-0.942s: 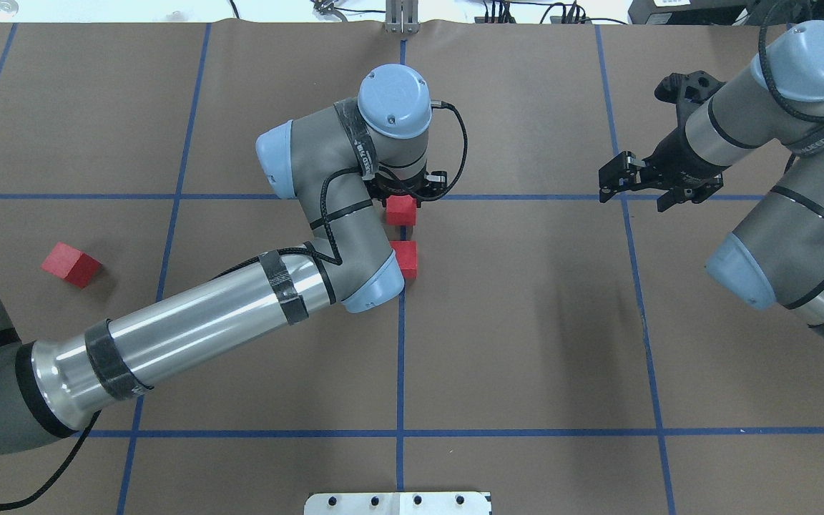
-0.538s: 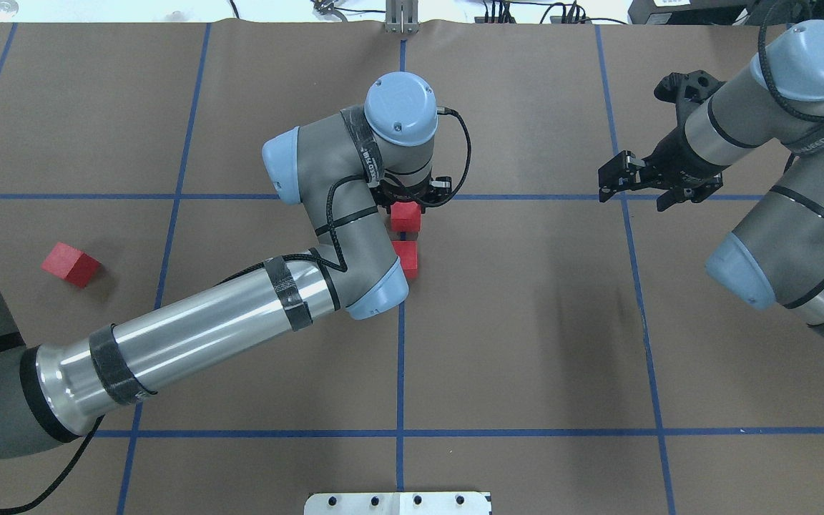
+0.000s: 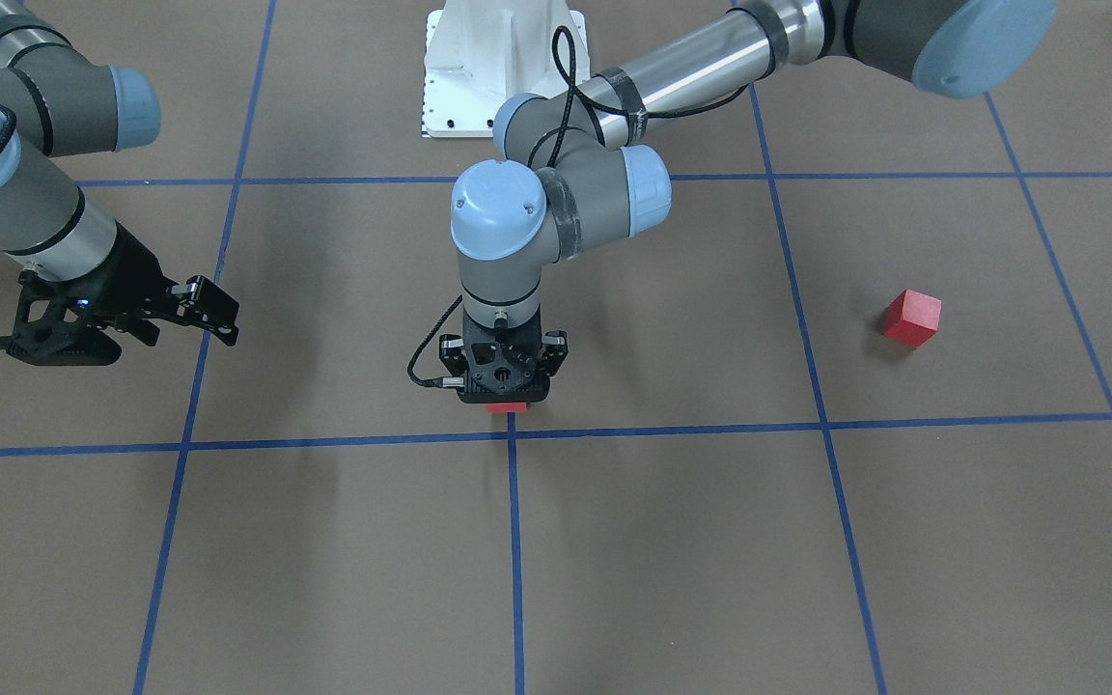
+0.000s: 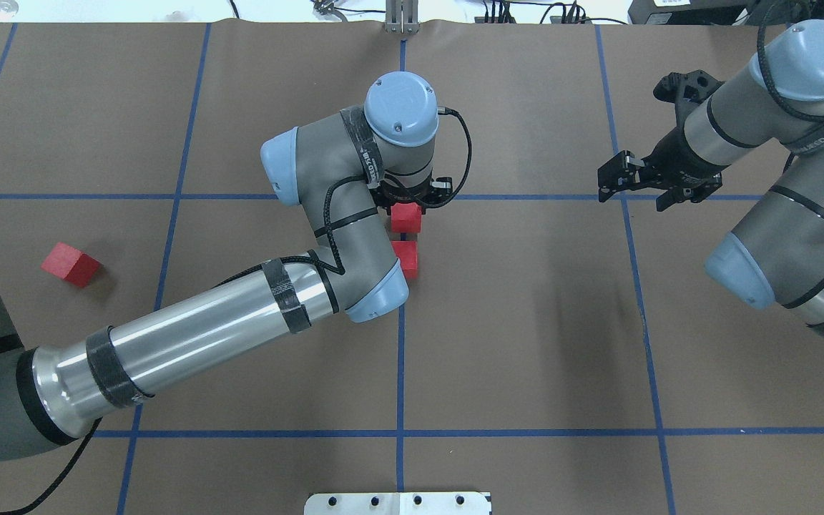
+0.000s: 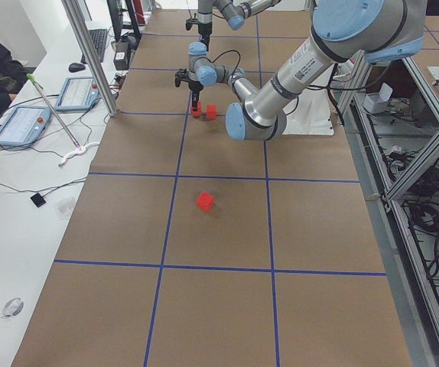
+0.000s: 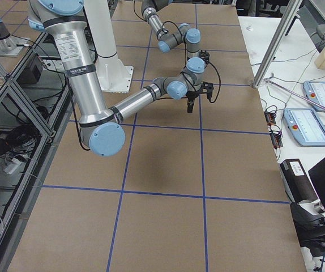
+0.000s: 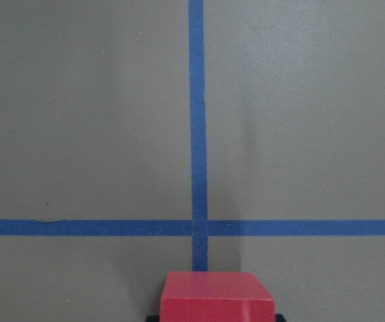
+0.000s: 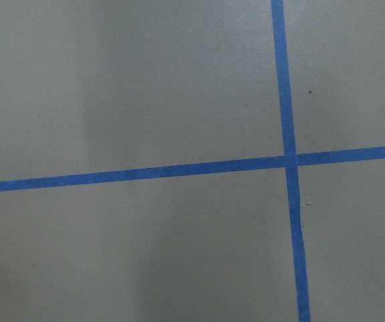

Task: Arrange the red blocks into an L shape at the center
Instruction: 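Lower the red cube with the left gripper against the center cube and adjust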

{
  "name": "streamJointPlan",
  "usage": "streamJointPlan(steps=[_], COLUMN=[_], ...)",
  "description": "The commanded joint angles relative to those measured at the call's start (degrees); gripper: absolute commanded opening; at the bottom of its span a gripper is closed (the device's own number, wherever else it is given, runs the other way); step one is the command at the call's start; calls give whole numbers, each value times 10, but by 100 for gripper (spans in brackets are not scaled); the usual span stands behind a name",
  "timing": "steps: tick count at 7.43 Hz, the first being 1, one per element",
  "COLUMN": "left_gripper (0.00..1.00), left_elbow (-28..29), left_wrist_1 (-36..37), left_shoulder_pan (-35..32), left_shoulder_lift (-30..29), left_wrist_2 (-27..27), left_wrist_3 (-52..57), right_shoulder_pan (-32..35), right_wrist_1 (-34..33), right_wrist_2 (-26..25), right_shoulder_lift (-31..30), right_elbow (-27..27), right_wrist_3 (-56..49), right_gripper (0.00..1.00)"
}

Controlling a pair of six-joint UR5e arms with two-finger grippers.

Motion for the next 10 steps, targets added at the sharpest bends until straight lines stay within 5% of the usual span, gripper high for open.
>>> streamJointPlan(steps=[1,10], left_gripper=[0,0], left_elbow=[-4,-41], left_wrist_1=[2,26], left_shoulder_pan=[1,5], left_shoulder_lift=[6,22], left_wrist_2=[0,-5], left_wrist_3=[0,-1], right_shoulder_pan=[0,0], right_wrist_1=[0,1], right_wrist_2=[-1,0], right_shoulder_lift=[0,-2], right_elbow=[-1,-2], right_wrist_3=[0,-1], right_gripper=[99,99])
